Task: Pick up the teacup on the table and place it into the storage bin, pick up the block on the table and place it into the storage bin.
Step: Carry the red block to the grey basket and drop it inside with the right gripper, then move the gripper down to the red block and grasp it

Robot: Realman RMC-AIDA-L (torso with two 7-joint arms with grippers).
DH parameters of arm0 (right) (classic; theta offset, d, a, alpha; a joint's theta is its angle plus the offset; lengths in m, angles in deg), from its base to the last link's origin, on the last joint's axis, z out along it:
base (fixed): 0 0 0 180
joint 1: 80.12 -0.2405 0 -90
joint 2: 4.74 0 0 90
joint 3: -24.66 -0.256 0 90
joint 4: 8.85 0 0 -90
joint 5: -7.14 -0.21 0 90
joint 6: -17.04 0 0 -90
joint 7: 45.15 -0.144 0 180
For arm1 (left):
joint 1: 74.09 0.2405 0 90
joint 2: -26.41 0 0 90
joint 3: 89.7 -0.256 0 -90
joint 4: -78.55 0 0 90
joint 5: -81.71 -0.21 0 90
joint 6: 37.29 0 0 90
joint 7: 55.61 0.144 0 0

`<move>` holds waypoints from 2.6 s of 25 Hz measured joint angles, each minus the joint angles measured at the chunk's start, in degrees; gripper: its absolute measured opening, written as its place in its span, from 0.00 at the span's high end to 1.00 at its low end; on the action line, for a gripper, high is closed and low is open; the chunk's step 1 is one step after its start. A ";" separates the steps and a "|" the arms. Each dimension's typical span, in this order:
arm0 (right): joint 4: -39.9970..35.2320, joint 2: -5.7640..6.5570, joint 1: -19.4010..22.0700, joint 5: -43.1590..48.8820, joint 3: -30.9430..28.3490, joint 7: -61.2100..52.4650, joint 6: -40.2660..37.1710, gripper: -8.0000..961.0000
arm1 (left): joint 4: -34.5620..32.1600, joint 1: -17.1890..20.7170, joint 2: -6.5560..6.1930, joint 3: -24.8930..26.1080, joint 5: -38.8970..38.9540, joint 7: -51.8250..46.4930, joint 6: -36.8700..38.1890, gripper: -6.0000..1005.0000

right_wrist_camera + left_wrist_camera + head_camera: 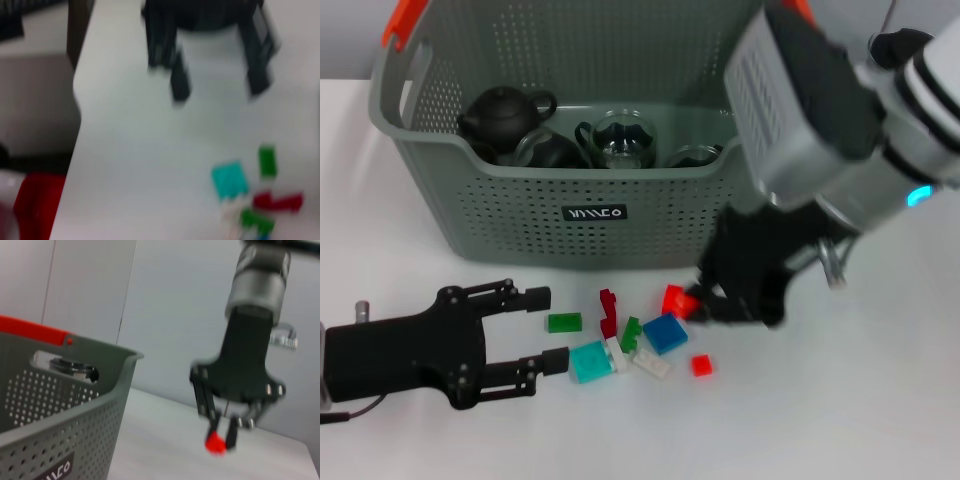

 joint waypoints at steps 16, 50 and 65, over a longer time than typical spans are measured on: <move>4.31 0.29 -8.68 -3.41 -15.21 -6.41 24.69 0.85 | 0.35 -0.74 0.15 0.61 -2.53 0.80 0.44 0.27; 0.43 1.10 -2.46 -12.45 -15.90 -3.72 19.24 0.20 | 0.46 -1.45 0.07 0.58 -2.52 0.82 0.74 0.27; -7.72 0.17 6.82 3.57 -13.45 -1.90 -7.63 0.05 | 0.37 -1.55 0.01 0.56 -2.67 0.82 0.53 0.27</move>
